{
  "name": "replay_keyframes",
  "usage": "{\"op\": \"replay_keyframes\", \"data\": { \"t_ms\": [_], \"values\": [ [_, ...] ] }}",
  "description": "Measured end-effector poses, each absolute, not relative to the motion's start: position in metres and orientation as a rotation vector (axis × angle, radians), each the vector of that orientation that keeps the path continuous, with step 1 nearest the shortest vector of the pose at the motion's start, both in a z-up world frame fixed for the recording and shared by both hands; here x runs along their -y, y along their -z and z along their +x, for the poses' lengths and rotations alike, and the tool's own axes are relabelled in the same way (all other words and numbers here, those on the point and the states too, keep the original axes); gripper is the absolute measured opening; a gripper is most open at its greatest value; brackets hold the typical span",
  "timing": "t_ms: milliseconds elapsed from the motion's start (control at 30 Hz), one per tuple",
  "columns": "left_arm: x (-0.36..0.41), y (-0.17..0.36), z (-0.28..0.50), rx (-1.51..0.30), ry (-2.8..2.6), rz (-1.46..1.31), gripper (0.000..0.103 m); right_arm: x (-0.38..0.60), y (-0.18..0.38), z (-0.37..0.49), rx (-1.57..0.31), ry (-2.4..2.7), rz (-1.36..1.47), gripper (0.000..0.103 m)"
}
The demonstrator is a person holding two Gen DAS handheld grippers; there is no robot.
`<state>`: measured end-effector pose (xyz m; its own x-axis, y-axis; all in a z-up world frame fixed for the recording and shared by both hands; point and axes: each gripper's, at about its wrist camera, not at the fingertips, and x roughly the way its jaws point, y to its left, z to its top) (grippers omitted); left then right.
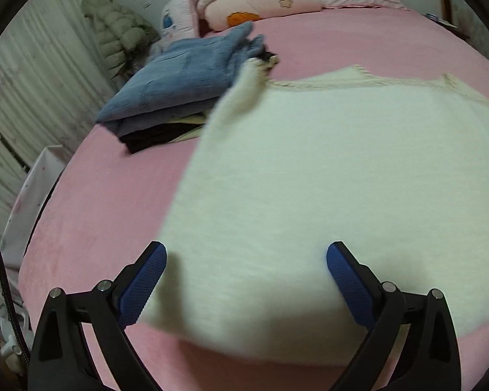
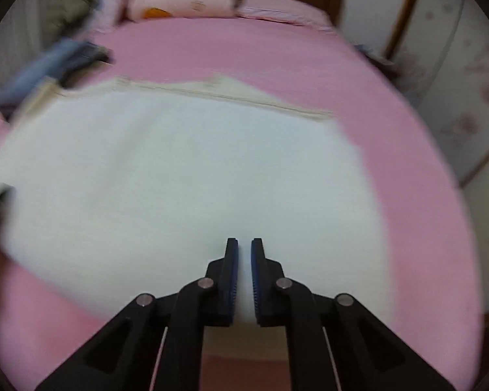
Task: Fold large clothes
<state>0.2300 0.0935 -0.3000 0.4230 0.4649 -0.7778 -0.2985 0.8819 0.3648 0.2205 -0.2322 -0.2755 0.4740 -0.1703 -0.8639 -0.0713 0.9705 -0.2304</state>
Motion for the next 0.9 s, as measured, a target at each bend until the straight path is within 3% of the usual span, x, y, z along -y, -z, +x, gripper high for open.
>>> {"op": "replay_keyframes", "data": {
  "t_ms": [133,167,200,233,533,667,900],
  "values": [
    [-0.128,0.299,0.233,-1.034,-0.514,0.09,0.101,0.31,0.279,0.22,-1.115,0.139,-0.063,0.005],
    [-0.131,0.299,0.233,-1.028,-0.526,0.088,0.101,0.316,0.279,0.22,-1.123,0.185,-0.083,0.012],
    [-0.133,0.299,0.232,-1.024,-0.534,0.092,0.101,0.318,0.28,0.22,-1.126,0.223,-0.127,0.027],
    [-0.136,0.299,0.233,-1.023,-0.545,0.096,0.101,0.32,0.279,0.219,-1.119,0.237,-0.143,0.029],
    [-0.144,0.288,0.228,-1.074,-0.565,0.007,0.1,0.319,0.275,0.225,-1.138,0.311,-0.057,0.029],
    [-0.131,0.256,0.236,-0.979,-0.507,-0.001,0.1,0.309,0.251,0.231,-1.082,0.3,0.01,0.029],
    [-0.107,0.249,0.311,-0.906,-0.356,0.026,0.1,0.255,0.231,0.294,-0.99,0.149,0.04,0.029]
  ]
}}
